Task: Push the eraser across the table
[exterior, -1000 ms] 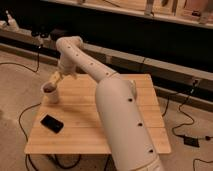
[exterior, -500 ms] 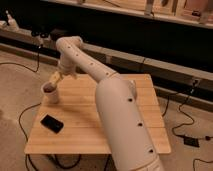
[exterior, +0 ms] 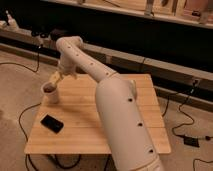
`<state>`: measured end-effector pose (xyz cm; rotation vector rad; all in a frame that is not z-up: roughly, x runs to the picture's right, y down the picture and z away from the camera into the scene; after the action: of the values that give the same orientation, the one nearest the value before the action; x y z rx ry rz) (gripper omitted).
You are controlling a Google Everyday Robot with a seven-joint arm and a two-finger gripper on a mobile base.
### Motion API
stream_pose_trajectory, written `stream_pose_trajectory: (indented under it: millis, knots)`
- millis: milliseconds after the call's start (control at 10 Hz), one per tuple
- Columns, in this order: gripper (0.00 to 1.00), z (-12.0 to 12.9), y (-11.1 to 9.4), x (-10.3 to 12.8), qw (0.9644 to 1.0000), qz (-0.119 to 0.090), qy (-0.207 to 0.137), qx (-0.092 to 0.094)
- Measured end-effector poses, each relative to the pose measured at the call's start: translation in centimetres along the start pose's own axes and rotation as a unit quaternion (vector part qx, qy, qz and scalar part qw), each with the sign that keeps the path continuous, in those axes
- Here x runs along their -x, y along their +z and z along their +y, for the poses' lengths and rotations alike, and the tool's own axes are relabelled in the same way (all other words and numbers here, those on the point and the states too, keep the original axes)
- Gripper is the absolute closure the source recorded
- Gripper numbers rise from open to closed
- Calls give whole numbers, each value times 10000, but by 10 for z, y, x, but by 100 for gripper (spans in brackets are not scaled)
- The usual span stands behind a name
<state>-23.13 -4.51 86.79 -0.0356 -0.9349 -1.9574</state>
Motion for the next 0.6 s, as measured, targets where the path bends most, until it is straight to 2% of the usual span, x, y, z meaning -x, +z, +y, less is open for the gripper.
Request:
stream_pose_trajectory:
  millis: [400, 500, 600]
  knots:
    - [20, 1, 1, 2, 10000, -36, -11, 9]
    - [20, -4, 6, 5, 9998, -151, -85, 43]
    - [20, -26, 21, 14, 9984, -455, -332, 76]
